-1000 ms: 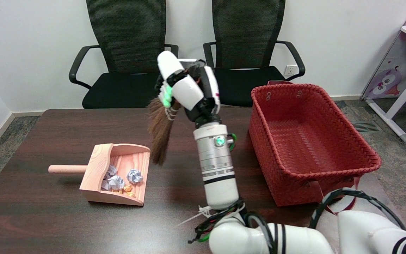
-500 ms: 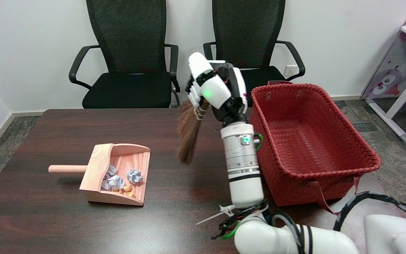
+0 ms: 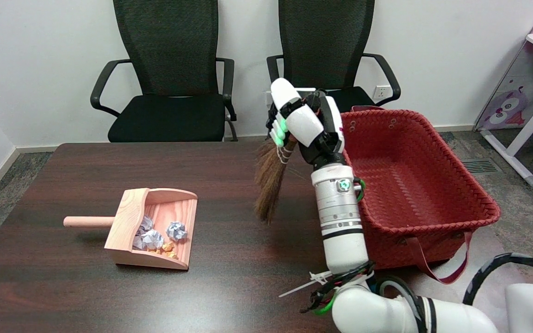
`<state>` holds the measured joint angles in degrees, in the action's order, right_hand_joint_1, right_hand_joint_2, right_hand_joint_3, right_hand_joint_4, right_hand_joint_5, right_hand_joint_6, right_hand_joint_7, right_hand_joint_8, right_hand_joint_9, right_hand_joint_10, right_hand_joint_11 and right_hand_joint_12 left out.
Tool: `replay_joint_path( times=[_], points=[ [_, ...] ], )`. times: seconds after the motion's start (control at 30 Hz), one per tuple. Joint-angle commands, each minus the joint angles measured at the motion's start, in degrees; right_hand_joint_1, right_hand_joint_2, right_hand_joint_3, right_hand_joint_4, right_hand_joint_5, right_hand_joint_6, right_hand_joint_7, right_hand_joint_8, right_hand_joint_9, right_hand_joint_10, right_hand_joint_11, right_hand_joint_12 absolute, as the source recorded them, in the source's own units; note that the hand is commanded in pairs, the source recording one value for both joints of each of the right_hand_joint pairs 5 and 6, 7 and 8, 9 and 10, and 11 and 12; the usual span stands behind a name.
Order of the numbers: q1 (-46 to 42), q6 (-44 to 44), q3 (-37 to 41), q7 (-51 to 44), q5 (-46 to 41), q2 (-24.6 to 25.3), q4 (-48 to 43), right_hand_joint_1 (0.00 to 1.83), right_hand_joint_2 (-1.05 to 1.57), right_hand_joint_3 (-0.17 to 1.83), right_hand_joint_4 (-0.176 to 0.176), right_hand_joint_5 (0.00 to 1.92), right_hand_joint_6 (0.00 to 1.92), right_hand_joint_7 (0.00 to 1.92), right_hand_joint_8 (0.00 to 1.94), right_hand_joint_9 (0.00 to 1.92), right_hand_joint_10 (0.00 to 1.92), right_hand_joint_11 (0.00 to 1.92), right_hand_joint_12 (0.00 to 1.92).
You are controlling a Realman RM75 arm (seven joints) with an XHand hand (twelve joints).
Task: Sweep the paper ball into the dustpan.
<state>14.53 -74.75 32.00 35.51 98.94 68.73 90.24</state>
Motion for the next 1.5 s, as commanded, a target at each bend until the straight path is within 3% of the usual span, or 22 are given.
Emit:
replay_joint_path(
  times=[0.03, 0.3, 0.5, 0.9, 1.5],
  points=[
    [-1.59, 8.86, 4.45, -1.43, -5.98, -7.91, 5.7, 1.04, 1.57, 1.69, 0.018, 1.92, 1.92, 1.92, 1.92, 1.92, 1.92, 1.92, 1.92],
    [-1.01, 18.42, 8.89, -4.75, -9.3, -12.0, 9.71, 1.06, 1.57, 1.8, 0.015, 1.92, 1.92, 1.92, 1.92, 1.92, 1.92, 1.92, 1.92],
    [-1.26, 22.78, 12.08, -4.92, -9.55, -13.71, 10.6, 1.08, 1.57, 1.67, 0.018, 1.92, 1.92, 1.92, 1.92, 1.92, 1.92, 1.92, 1.92],
    [-2.93, 22.58, 12.21, -4.4, -9.99, -17.3, 11.99, 1.09, 1.57, 1.71, 0.017, 1.92, 1.92, 1.92, 1.92, 1.92, 1.92, 1.92, 1.92],
    [-4.42, 22.28, 11.68, -1.67, -9.37, -17.31, 11.98, 1.09, 1.57, 1.74, 0.017, 1.92, 1.92, 1.92, 1.92, 1.92, 1.92, 1.92, 1.92]
  ],
)
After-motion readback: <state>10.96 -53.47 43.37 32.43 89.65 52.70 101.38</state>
